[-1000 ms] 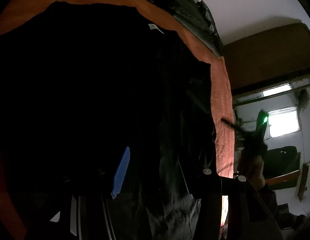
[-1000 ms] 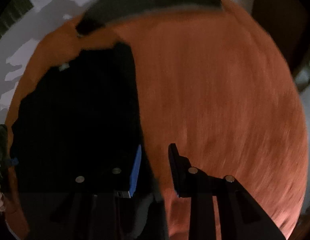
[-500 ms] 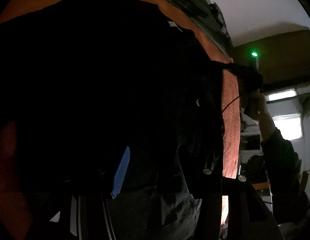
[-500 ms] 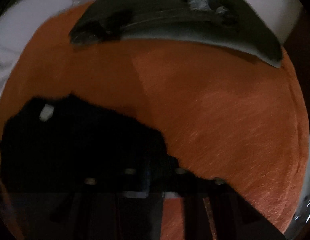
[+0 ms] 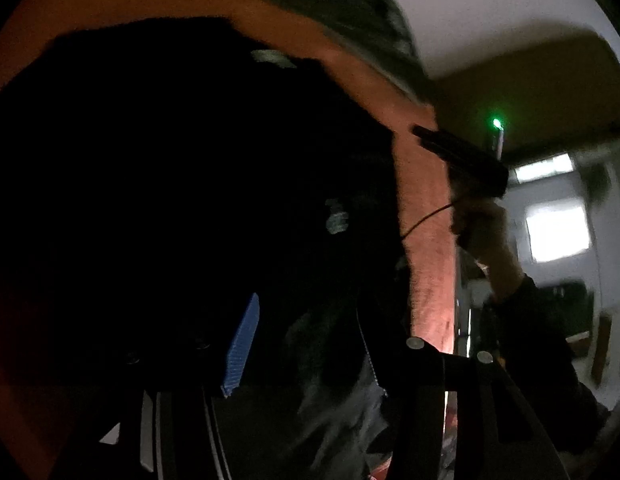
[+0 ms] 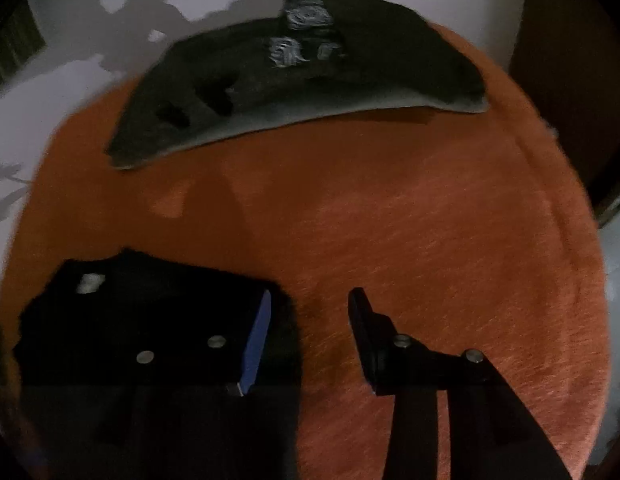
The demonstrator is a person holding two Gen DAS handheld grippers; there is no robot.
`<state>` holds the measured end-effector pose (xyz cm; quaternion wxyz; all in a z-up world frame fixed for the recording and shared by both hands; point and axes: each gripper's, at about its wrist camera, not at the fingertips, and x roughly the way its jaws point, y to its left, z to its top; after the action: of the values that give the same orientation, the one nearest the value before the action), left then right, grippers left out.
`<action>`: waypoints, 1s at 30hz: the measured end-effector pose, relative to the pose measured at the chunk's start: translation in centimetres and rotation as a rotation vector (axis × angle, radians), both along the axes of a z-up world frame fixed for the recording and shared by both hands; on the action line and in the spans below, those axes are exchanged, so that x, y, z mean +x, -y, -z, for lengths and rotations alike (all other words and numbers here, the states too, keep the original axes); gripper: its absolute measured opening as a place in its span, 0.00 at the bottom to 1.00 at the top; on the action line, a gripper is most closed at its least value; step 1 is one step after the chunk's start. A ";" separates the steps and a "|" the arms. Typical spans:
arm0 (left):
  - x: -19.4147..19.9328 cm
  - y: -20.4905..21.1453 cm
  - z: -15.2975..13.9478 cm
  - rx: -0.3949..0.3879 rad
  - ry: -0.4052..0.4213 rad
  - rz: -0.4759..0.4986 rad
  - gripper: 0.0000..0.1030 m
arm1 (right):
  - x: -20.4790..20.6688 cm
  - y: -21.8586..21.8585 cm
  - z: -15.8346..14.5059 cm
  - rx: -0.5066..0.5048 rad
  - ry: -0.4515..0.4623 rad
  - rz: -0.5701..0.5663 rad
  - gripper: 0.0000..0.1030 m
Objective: Fold clothes
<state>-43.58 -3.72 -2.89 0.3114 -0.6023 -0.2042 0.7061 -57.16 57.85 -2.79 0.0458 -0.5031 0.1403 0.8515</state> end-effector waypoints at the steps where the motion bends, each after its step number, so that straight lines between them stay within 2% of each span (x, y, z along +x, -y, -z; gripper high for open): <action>1: -0.7 -1.6 -0.4 0.000 -0.021 0.028 0.54 | -0.2 0.0 0.4 -0.008 0.010 -0.001 0.38; 6: -4.1 -10.1 -0.1 -0.046 -0.114 0.137 0.54 | -0.9 -0.1 2.5 -0.047 0.061 -0.009 0.34; 8: -5.5 -12.2 1.2 -0.091 -0.129 0.132 0.54 | -1.2 -0.1 3.4 -0.063 0.081 -0.012 0.27; 12: -7.5 -14.5 4.7 -0.203 -0.105 0.095 0.54 | -1.8 -0.1 5.1 -0.095 0.121 -0.018 0.27; 14: -7.8 -14.4 6.4 -0.233 -0.083 0.067 0.52 | -1.0 -0.9 3.9 -0.158 0.095 -0.011 0.27; 17: -7.4 -13.4 6.5 -0.206 -0.102 0.039 0.51 | 3.4 -1.4 -0.3 -0.200 0.006 -0.045 0.27; 19: -7.0 -13.3 5.7 -0.213 -0.138 0.033 0.51 | 7.6 -1.4 -2.9 -0.189 -0.016 -0.062 0.27; 21: -6.8 -13.5 5.2 -0.202 -0.156 0.050 0.51 | 12.5 -1.1 -4.5 -0.221 -0.015 -0.087 0.27; 25: -6.6 -14.2 4.7 -0.233 -0.157 0.061 0.51 | 22.7 -1.0 -4.7 -0.243 0.003 -0.090 0.27; 28: -5.1 -14.8 3.2 -0.173 -0.165 0.060 0.51 | 28.3 -0.7 -1.9 -0.240 0.065 -0.081 0.27; 30: -3.4 -16.0 2.4 -0.111 -0.159 0.127 0.52 | 30.7 -0.4 0.6 -0.260 0.119 -0.064 0.27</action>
<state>-47.01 12.26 -5.31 0.3371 -0.5724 -0.1008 0.7407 -26.44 58.29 -3.38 -0.0388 -0.5586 0.2302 0.7959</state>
